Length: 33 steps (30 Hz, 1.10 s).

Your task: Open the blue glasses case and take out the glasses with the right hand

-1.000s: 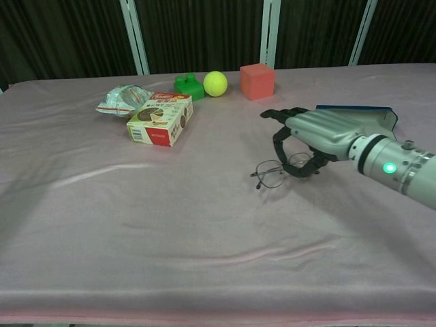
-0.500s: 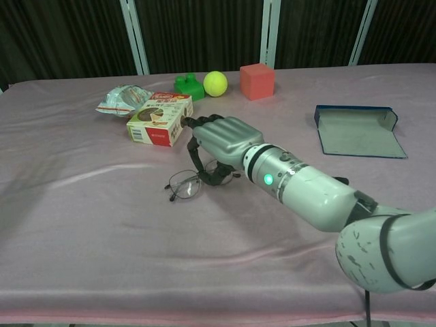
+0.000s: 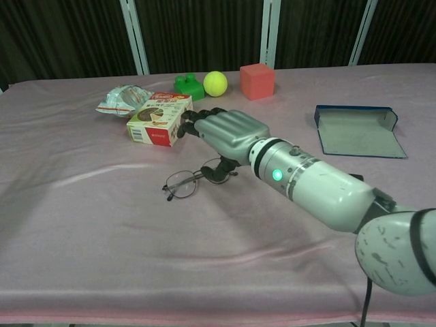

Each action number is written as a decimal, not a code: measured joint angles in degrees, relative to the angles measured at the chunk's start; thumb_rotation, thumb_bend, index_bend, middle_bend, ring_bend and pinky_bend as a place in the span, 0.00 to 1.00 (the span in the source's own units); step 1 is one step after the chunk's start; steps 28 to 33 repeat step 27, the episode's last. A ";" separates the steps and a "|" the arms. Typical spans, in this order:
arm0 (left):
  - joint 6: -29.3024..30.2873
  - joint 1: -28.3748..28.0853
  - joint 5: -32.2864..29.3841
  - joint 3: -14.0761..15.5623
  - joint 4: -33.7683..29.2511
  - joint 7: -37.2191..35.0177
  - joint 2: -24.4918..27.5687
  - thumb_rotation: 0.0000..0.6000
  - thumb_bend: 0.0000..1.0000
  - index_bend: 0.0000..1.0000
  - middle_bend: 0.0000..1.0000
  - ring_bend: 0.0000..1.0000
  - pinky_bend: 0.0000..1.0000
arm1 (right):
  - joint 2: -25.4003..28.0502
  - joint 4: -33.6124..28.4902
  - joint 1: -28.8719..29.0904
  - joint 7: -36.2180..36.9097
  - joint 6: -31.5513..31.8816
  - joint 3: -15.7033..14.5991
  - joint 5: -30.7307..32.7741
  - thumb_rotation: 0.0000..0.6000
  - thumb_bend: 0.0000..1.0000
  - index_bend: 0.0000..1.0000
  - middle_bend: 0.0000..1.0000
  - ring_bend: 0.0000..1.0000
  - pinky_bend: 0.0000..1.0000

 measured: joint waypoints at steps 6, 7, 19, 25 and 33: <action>1.18 0.30 1.48 0.25 0.10 -0.89 0.65 1.00 0.42 0.00 0.00 0.00 0.13 | 12.69 -14.37 -6.91 -3.25 4.47 -5.09 -0.78 1.00 0.51 0.15 0.00 0.00 0.00; 1.31 0.30 1.62 0.23 0.27 -0.94 0.64 1.00 0.42 0.00 0.00 0.00 0.13 | 16.13 -17.93 -8.42 -4.17 5.46 -6.35 -0.86 1.00 0.48 0.13 0.00 0.00 0.00; 3.24 0.91 2.24 0.18 1.16 0.24 0.62 1.00 0.42 0.00 0.00 0.00 0.12 | 46.46 -38.38 -34.25 -1.62 31.61 -19.47 -3.85 1.00 0.39 0.06 0.00 0.00 0.00; 3.01 1.06 2.16 0.40 0.44 0.39 1.02 1.00 0.42 0.00 0.00 0.00 0.12 | 45.09 -32.42 -39.61 8.83 36.13 -18.60 -4.86 1.00 0.39 0.06 0.00 0.00 0.00; 3.05 1.11 2.17 0.41 0.30 0.63 1.01 1.00 0.42 0.00 0.00 0.00 0.12 | 45.11 -32.22 -40.65 9.32 36.04 -18.15 -4.94 1.00 0.39 0.06 0.00 0.00 0.00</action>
